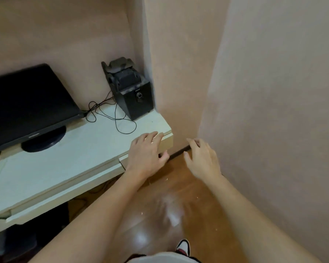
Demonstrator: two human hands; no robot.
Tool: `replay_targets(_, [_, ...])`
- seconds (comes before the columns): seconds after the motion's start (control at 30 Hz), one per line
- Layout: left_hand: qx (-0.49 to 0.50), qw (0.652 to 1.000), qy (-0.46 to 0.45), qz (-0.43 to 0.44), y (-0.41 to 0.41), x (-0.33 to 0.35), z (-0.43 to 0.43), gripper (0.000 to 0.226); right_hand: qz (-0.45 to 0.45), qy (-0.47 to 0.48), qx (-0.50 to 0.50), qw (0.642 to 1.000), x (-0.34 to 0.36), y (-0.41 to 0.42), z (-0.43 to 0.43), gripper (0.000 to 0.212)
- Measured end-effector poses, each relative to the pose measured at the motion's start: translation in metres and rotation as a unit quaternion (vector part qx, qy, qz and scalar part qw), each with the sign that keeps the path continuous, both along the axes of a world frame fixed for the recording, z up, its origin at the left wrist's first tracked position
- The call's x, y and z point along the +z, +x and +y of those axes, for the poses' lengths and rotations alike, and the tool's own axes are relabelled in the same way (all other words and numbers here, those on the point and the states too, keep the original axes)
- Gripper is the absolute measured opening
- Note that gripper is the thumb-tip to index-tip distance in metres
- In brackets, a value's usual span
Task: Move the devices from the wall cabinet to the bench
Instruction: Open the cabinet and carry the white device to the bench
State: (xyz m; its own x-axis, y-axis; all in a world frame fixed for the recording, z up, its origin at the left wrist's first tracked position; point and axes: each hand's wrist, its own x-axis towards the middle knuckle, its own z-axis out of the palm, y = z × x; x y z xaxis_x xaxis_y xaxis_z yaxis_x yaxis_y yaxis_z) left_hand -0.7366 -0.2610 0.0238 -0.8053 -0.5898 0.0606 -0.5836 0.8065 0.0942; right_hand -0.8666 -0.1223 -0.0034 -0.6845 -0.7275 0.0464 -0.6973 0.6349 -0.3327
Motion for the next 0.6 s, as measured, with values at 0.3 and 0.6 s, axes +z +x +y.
replay_targets(0.3, [0.088,0.996,-0.012,-0.028,-0.016,-0.001,-0.061,0.063,-0.011,0.002,0.102,0.995,0.003,-0.046,-0.088,0.046])
replay_targets(0.6, [0.129,0.992,-0.004,-0.005,-0.035,-0.015,-0.144,0.063,0.002,0.02,0.134,0.991,0.0,-0.074,-0.186,0.049])
